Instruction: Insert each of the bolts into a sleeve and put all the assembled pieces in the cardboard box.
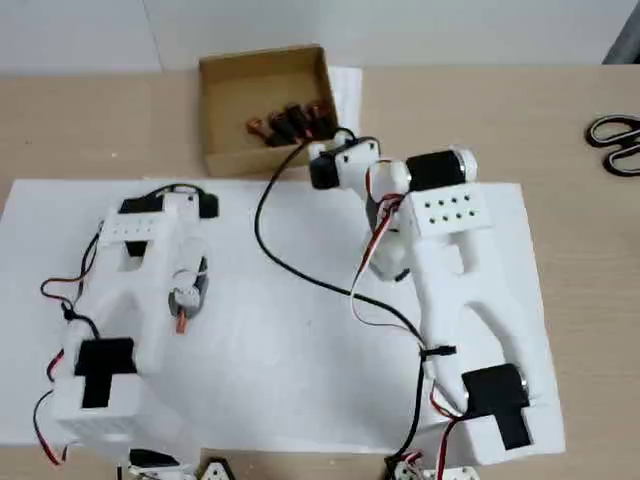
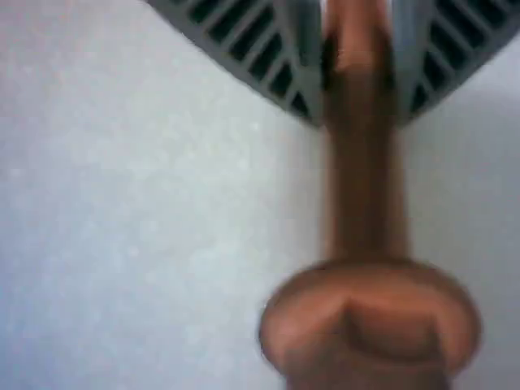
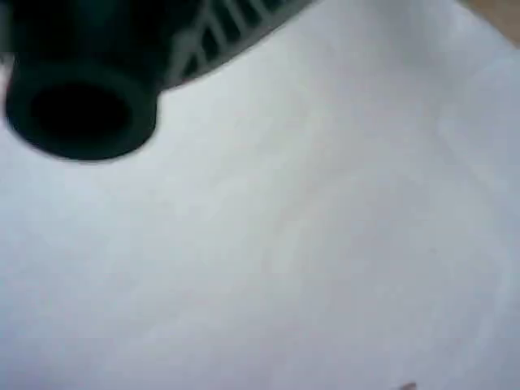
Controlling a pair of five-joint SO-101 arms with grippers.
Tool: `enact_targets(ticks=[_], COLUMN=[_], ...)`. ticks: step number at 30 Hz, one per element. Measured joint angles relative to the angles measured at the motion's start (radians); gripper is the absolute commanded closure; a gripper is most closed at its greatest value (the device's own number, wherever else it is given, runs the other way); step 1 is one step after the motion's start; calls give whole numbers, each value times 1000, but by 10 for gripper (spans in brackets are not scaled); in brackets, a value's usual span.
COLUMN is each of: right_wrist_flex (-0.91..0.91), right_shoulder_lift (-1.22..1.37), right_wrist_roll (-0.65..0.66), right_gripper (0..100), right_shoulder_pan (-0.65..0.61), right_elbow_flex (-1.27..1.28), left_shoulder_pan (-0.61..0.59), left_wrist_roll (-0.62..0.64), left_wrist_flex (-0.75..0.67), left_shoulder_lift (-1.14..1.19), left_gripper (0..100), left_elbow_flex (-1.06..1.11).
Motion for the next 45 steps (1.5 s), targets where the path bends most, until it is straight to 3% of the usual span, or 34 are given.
enact_targets(ticks=[8, 17, 25, 31, 41, 45], right_wrist_flex=[-2, -3, -3, -8, -8, -8], right_shoulder_lift=[0, 0, 0, 0, 0, 0], right_wrist_roll=[-3, -20, -20, -20, -20, -20], right_gripper=[989, 989, 989, 989, 989, 989], right_shoulder_pan=[0, 0, 0, 0, 0, 0], right_elbow_flex=[0, 0, 0, 0, 0, 0], left_shoulder_pan=[-66, -97, -115, -124, -133, -158], left_wrist_roll=[-104, -114, -112, -112, -112, -112], left_wrist_flex=[12, 103, 135, 153, 150, 43], left_shoulder_lift=[43, 80, 81, -21, -199, -199], left_gripper=[994, 992, 925, 921, 921, 921], left_elbow_flex=[-75, -147, -144, -137, -127, -41])
